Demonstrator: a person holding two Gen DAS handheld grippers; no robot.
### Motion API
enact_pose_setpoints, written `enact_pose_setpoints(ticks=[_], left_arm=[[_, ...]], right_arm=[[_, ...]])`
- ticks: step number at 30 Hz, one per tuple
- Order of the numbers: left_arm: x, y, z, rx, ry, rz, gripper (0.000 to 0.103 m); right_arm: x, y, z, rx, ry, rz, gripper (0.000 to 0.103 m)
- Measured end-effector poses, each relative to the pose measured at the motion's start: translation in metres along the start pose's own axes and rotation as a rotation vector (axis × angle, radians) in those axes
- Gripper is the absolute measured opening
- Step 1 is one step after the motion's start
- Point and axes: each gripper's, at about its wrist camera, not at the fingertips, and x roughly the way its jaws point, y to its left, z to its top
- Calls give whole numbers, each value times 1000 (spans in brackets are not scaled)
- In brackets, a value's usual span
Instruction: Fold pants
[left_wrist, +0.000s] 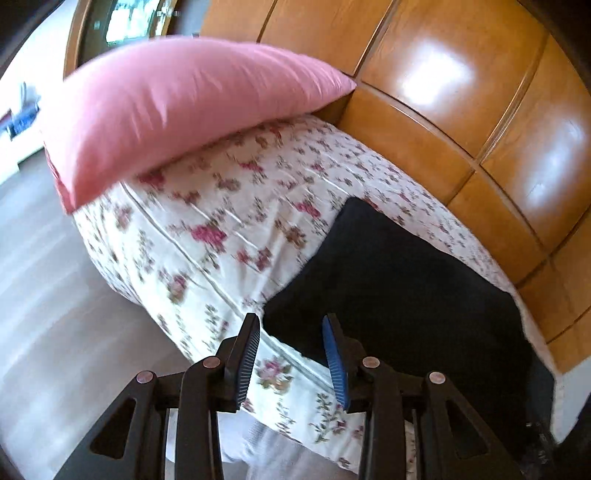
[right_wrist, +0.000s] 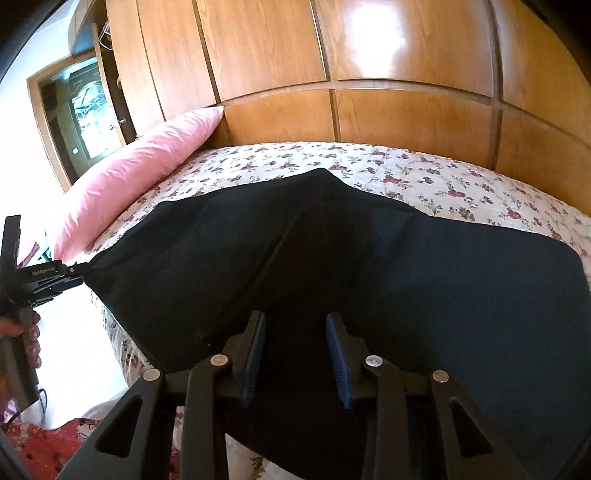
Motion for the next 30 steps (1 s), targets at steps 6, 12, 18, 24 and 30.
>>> enact_pose_setpoints(ticks=[6,12,18,24,30], left_arm=[[3,2,-2,-26,11,-96,43],[-3,21,-8,-151,12,-113,43],[2,10,-15,-133,50,-228,43],[19,14,-19,-174,94,-290,43],[21,15,-18,-246,83,-444,44]], right_arm=[[0,1,0,0,1,-8,35],[-2,0,-1,5,4,-1,35],[-2,-2,0,5,4,4,35],[-2,-2,-1,4,2,4,35],[-2,-1,-2,3,3,4,35]])
